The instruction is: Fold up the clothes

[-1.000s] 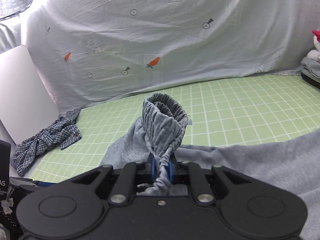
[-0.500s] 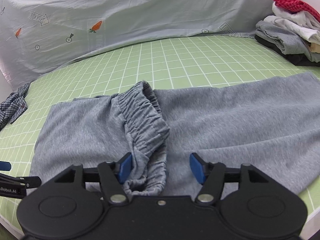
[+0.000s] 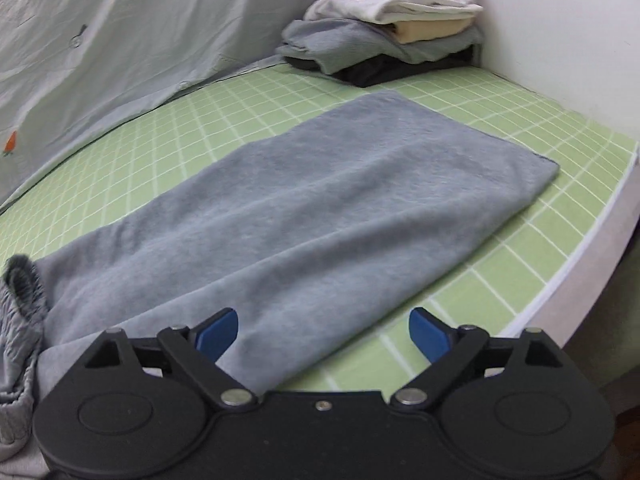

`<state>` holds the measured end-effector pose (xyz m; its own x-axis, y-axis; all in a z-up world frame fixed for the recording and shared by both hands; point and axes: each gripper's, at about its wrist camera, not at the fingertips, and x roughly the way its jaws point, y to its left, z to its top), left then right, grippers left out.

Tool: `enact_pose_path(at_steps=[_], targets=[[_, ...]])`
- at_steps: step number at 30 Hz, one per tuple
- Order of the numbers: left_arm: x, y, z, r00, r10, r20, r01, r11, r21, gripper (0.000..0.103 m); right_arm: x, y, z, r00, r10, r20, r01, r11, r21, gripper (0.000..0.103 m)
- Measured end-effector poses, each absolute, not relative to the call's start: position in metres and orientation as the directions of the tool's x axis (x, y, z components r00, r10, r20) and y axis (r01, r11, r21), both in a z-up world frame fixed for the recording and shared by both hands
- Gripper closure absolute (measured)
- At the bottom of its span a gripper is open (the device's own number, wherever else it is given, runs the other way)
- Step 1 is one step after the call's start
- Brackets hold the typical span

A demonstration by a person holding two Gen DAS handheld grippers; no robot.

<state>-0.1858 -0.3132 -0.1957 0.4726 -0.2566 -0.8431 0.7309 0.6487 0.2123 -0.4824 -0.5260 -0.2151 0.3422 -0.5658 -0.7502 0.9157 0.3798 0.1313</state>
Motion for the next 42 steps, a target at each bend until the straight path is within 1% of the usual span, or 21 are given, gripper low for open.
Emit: enact_pose_path(at_steps=[2,4,6,10,19,23,24,26,27,28,29,30,31,33,35,37,39,42], targets=[[-0.193,-0.328,-0.204,0.466,-0.236,-0.853,0.726,0.653,0.215,0.000,-0.508,-0.548,-0.222,0.319,-0.580,-0.749,0.936,0.315,0.155,0.007],[-0.199,-0.341,-0.211,0.466,-0.206,-0.860,0.718,0.657,0.231,0.000,-0.525,-0.568,-0.225,0.297,-0.606,-0.738,0.947,0.288,0.144,0.004],[-0.205,-0.349,-0.214,0.500,-0.175,-0.848,0.695,0.666,0.273,0.000,-0.537,-0.587,-0.228,0.271,-0.629,-0.729,0.955,0.273,0.119,0.003],[-0.204,-0.354,-0.215,0.513,-0.130,-0.848,0.655,0.699,0.289,0.000,-0.557,-0.628,-0.232,0.249,-0.664,-0.705,0.963,0.245,0.110,0.000],[-0.207,-0.363,-0.216,0.551,-0.033,-0.834,0.558,0.757,0.339,0.000,-0.560,-0.701,-0.234,0.299,-0.682,-0.667,0.950,0.280,0.139,0.000],[-0.212,-0.366,-0.216,0.576,-0.009,-0.817,0.530,0.765,0.365,0.000,-0.557,-0.710,-0.231,0.359,-0.653,-0.667,0.930,0.312,0.195,0.000],[-0.212,-0.366,-0.216,0.577,-0.004,-0.817,0.521,0.773,0.363,0.000,-0.558,-0.709,-0.230,0.393,-0.643,-0.658,0.918,0.316,0.239,0.001],[-0.210,-0.365,-0.216,0.571,0.002,-0.821,0.499,0.793,0.350,0.000,-0.559,-0.707,-0.230,0.432,-0.628,-0.647,0.902,0.316,0.295,0.009],[-0.209,-0.364,-0.216,0.566,0.006,-0.824,0.486,0.805,0.340,0.000,-0.560,-0.707,-0.230,0.447,-0.620,-0.645,0.895,0.311,0.321,0.022],[-0.208,-0.363,-0.216,0.562,0.008,-0.827,0.477,0.813,0.333,0.000,-0.560,-0.707,-0.230,0.461,-0.613,-0.642,0.887,0.305,0.346,0.044],[-0.207,-0.363,-0.216,0.560,0.010,-0.828,0.474,0.816,0.331,0.000,-0.561,-0.706,-0.230,0.475,-0.605,-0.639,0.879,0.298,0.372,0.056],[-0.208,-0.364,-0.216,0.562,0.009,-0.827,0.478,0.813,0.334,0.000,-0.561,-0.706,-0.230,0.489,-0.597,-0.635,0.871,0.291,0.397,0.074],[-0.208,-0.365,-0.216,0.564,0.008,-0.826,0.484,0.807,0.338,0.000,-0.567,-0.714,-0.235,0.537,-0.561,-0.631,0.834,0.236,0.499,0.083],[-0.210,-0.367,-0.216,0.568,0.005,-0.823,0.498,0.794,0.348,0.000,-0.576,-0.721,-0.241,0.582,-0.536,-0.612,0.775,0.137,0.617,0.085],[-0.209,-0.368,-0.216,0.563,0.004,-0.826,0.504,0.790,0.348,0.000,-0.581,-0.721,-0.245,0.625,-0.532,-0.572,0.702,0.063,0.709,0.088],[-0.206,-0.367,-0.216,0.549,0.006,-0.835,0.500,0.799,0.334,0.000,-0.582,-0.716,-0.246,0.689,-0.526,-0.498,0.603,0.034,0.797,0.089],[-0.200,-0.364,-0.216,0.527,0.000,-0.850,0.490,0.817,0.304,0.000,-0.577,-0.709,-0.242,0.754,-0.508,-0.416,0.508,0.050,0.860,0.089],[-0.194,-0.358,-0.217,0.501,-0.026,-0.865,0.488,0.834,0.257,0.000,-0.557,-0.695,-0.226,0.828,-0.452,-0.331,0.433,0.141,0.890,0.089]])
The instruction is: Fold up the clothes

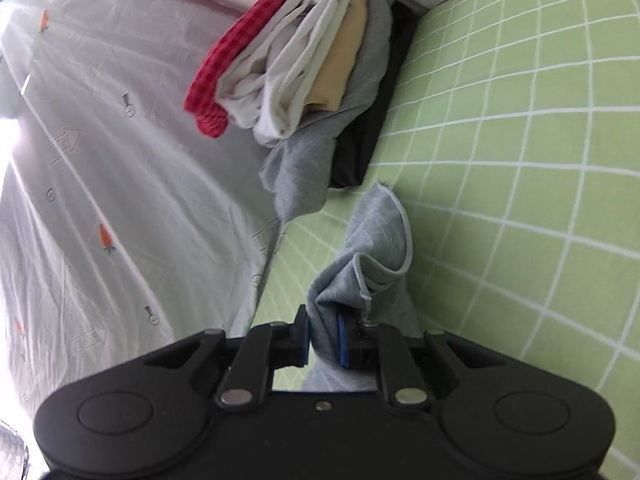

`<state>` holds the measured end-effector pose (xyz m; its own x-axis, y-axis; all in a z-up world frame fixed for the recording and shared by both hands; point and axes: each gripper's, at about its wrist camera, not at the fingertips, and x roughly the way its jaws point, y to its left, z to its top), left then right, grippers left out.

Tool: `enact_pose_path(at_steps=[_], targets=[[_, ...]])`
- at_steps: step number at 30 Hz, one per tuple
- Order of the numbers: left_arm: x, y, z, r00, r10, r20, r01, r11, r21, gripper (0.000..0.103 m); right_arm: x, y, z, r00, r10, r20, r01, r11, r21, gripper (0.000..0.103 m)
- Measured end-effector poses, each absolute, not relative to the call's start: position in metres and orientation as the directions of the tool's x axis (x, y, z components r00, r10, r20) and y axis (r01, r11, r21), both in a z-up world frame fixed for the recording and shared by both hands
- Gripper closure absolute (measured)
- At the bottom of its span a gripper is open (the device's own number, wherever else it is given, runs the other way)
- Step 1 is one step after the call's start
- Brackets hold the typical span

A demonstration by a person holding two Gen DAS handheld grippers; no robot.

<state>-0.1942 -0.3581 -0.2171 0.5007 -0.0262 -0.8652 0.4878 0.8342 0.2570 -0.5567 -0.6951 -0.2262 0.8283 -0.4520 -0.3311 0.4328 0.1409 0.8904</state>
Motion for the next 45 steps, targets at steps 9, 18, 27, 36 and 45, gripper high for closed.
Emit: enact_pose_path(at_steps=[9,18,27,36,45], targets=[[-0.181,-0.343,-0.220,0.438,-0.103,-0.893,0.508,0.848,0.151,0.000,-0.440,-0.602,-0.198,0.905,-0.100,-0.413,0.405,0.500,0.766,0.089],[-0.168,-0.332,-0.223,0.393,-0.162,-0.905,0.529,0.845,0.079,0.000,-0.401,-0.525,-0.189,0.797,-0.114,-0.594,0.469,0.736,0.489,0.090],[-0.150,-0.325,-0.229,0.352,-0.208,-0.913,0.567,0.823,0.032,0.000,-0.387,-0.498,-0.209,0.705,-0.111,-0.700,0.494,0.786,0.373,0.068],[-0.138,-0.327,-0.233,0.335,-0.224,-0.915,0.601,0.799,0.024,0.000,-0.369,-0.499,-0.195,0.667,-0.254,-0.700,0.592,0.752,0.291,0.061],[-0.115,-0.301,-0.229,0.289,-0.200,-0.936,0.631,0.776,0.029,0.000,-0.350,-0.451,-0.195,0.704,-0.009,-0.710,0.419,0.813,0.405,0.081]])
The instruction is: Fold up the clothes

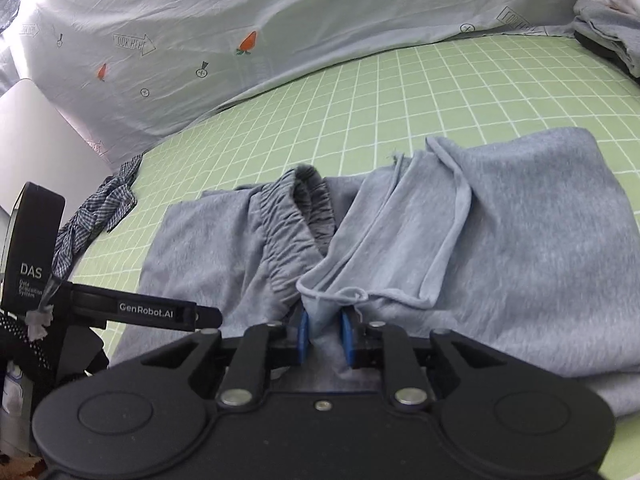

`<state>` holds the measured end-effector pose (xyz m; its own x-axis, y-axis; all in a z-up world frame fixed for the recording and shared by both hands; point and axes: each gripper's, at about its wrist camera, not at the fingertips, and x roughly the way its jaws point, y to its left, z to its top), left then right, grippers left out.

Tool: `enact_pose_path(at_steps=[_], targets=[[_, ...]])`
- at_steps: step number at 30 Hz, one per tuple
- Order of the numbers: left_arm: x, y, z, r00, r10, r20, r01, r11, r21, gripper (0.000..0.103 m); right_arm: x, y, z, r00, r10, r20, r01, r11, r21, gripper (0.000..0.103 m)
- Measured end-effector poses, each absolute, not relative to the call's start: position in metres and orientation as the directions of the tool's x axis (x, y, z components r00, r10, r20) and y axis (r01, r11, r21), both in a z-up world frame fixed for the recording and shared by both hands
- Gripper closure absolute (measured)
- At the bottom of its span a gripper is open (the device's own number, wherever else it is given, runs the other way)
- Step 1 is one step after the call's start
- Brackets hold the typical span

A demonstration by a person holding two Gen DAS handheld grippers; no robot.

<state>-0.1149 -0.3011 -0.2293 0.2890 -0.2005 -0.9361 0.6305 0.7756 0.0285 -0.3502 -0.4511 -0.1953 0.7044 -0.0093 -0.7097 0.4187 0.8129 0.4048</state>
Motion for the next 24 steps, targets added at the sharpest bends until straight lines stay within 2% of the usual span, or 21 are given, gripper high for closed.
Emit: enact_pose_path(at_steps=[4,6,8,9,10,12,14,15,16,17,21,24], targets=[[-0.103,-0.287,-0.234,0.317,-0.163,-0.934,0.647,0.757,0.088,0.000,-0.363,-0.441,-0.183,0.751,-0.063,-0.658,0.450,0.778,0.439,0.063],[-0.097,-0.284,-0.237,0.334,-0.150,-0.931,0.662,0.740,0.118,0.000,-0.367,-0.443,-0.173,0.761,-0.155,-0.631,0.504,0.752,0.424,0.059],[-0.090,-0.281,-0.240,0.316,-0.167,-0.934,0.677,0.730,0.099,0.000,-0.368,-0.448,-0.172,0.745,-0.231,-0.626,0.566,0.716,0.408,0.055],[-0.088,-0.280,-0.241,0.305,-0.174,-0.936,0.678,0.730,0.085,0.000,-0.368,-0.452,-0.172,0.731,-0.268,-0.627,0.599,0.693,0.402,0.050],[-0.085,-0.279,-0.243,0.292,-0.181,-0.939,0.680,0.730,0.071,0.000,-0.364,-0.453,-0.176,0.684,-0.309,-0.660,0.646,0.676,0.354,0.043],[-0.080,-0.278,-0.245,0.273,-0.195,-0.942,0.689,0.723,0.050,0.000,-0.353,-0.455,-0.188,0.568,-0.377,-0.732,0.729,0.643,0.234,0.042],[-0.075,-0.277,-0.247,0.257,-0.208,-0.944,0.701,0.712,0.035,0.000,-0.346,-0.457,-0.201,0.520,-0.381,-0.765,0.749,0.635,0.192,0.049],[-0.073,-0.277,-0.248,0.252,-0.213,-0.944,0.707,0.707,0.029,0.000,-0.347,-0.454,-0.203,0.530,-0.381,-0.758,0.740,0.644,0.194,0.067],[-0.071,-0.276,-0.249,0.248,-0.217,-0.944,0.712,0.702,0.026,0.000,-0.347,-0.451,-0.205,0.541,-0.380,-0.750,0.730,0.654,0.196,0.091],[-0.069,-0.276,-0.250,0.248,-0.221,-0.943,0.717,0.696,0.025,0.000,-0.348,-0.448,-0.207,0.553,-0.379,-0.742,0.721,0.664,0.197,0.095],[-0.066,-0.276,-0.252,0.247,-0.237,-0.940,0.740,0.672,0.025,0.000,-0.360,-0.409,-0.190,0.588,-0.431,-0.685,0.645,0.761,0.075,0.097],[-0.059,-0.273,-0.260,0.240,-0.251,-0.938,0.759,0.651,0.020,0.000,-0.374,-0.394,-0.192,0.585,-0.396,-0.708,0.624,0.778,0.081,0.097]])
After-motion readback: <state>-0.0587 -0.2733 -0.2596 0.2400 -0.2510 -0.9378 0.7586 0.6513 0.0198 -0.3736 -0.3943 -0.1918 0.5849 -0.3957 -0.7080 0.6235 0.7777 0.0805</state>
